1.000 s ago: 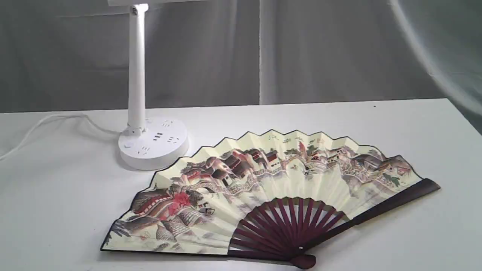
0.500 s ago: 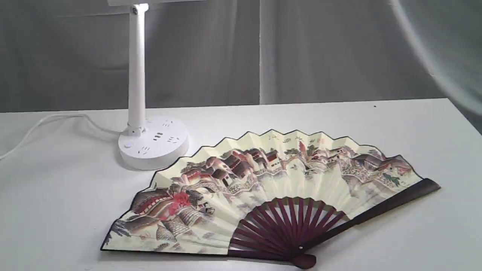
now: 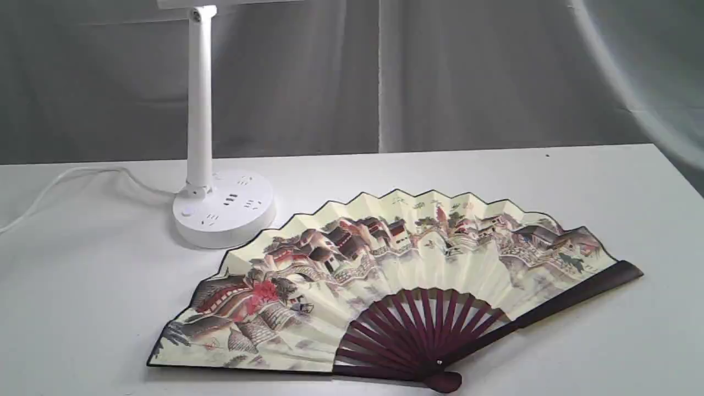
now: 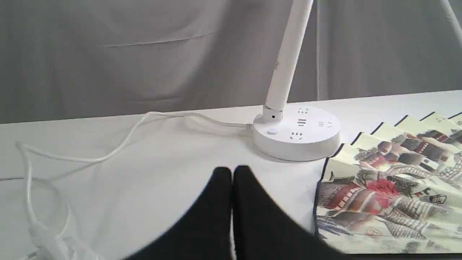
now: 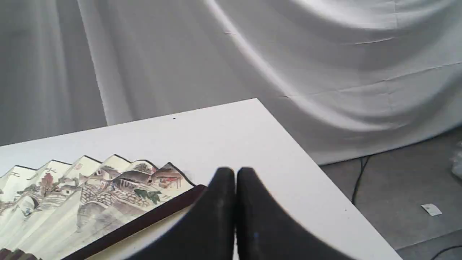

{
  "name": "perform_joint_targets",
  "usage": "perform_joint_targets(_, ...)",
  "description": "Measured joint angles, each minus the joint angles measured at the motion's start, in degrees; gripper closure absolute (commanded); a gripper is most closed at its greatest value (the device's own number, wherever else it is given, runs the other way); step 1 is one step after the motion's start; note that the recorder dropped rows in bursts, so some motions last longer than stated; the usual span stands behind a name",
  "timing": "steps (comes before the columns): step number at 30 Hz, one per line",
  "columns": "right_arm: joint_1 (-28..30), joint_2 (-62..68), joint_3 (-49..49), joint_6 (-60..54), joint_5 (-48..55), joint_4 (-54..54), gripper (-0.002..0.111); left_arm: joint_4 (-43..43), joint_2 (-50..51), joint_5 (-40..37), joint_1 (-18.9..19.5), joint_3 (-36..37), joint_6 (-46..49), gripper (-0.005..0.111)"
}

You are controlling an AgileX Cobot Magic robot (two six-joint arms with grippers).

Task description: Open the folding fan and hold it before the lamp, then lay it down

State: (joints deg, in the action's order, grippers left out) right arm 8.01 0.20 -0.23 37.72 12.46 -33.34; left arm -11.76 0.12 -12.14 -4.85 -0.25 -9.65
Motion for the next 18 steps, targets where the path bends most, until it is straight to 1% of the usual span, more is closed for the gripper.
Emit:
perform_joint_targets(4,0.0,0.0,0.0,0.72,1.79,0.51,0.108,0.0,0.0,-0.1,0.0,0.0,0.0,0.107)
perform_joint_targets(10,0.0,0.0,0.0,1.22,0.78,-0.28,0.108,0.0,0.0,-2.76,0.0,0.0,0.0,0.107)
perform_joint_targets(18,0.0,0.0,0.0,1.3,0.7,-2.41,0.108,0.41,0.0,-2.99,0.0,0.0,0.0,0.107)
